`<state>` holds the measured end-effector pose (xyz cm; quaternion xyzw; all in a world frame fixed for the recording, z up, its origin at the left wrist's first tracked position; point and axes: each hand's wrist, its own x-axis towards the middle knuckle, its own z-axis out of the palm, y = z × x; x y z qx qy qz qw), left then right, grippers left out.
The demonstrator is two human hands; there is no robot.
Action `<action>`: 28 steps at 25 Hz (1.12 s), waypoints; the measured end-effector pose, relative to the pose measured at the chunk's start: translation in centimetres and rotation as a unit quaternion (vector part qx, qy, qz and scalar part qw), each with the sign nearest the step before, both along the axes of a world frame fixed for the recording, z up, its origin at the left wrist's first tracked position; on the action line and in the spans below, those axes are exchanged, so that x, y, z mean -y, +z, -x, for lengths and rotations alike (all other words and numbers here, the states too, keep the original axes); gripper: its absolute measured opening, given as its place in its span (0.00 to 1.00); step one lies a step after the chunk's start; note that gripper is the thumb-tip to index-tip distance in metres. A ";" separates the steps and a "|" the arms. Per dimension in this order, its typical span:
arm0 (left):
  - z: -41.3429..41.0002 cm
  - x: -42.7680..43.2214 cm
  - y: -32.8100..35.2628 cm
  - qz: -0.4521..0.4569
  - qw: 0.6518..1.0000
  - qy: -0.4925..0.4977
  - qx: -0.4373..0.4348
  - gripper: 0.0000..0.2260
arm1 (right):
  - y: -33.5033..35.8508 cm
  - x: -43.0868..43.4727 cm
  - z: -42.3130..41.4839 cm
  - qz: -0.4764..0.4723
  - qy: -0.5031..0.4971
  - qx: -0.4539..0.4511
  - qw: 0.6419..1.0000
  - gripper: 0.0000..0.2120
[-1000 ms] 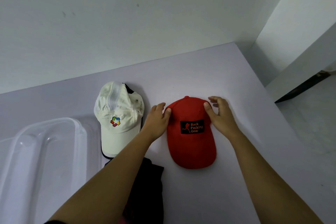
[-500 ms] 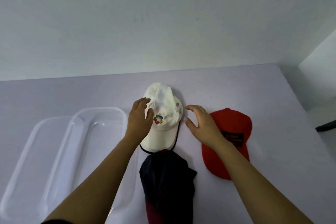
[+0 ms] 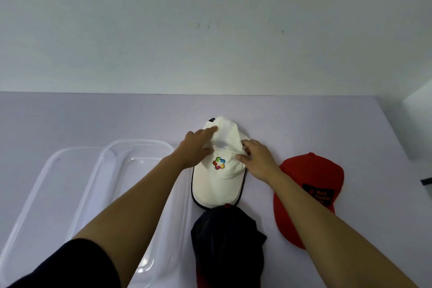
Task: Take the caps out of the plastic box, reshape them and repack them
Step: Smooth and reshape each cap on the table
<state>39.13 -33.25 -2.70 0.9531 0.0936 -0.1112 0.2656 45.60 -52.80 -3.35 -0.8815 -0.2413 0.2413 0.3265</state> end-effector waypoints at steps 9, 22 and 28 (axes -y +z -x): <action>-1.4 -0.1 4.4 0.187 0.974 0.073 0.104 0.18 | 1.3 0.1 -2.1 -0.140 -0.092 0.173 0.971 0.13; -2.1 1.9 1.4 0.075 0.983 0.113 0.125 0.15 | 0.2 -1.6 -1.3 -0.084 -0.185 -0.002 0.979 0.11; -1.4 1.7 -0.2 0.322 0.901 0.286 0.043 0.22 | -0.1 -0.9 -1.5 -0.117 -0.205 -0.063 0.970 0.12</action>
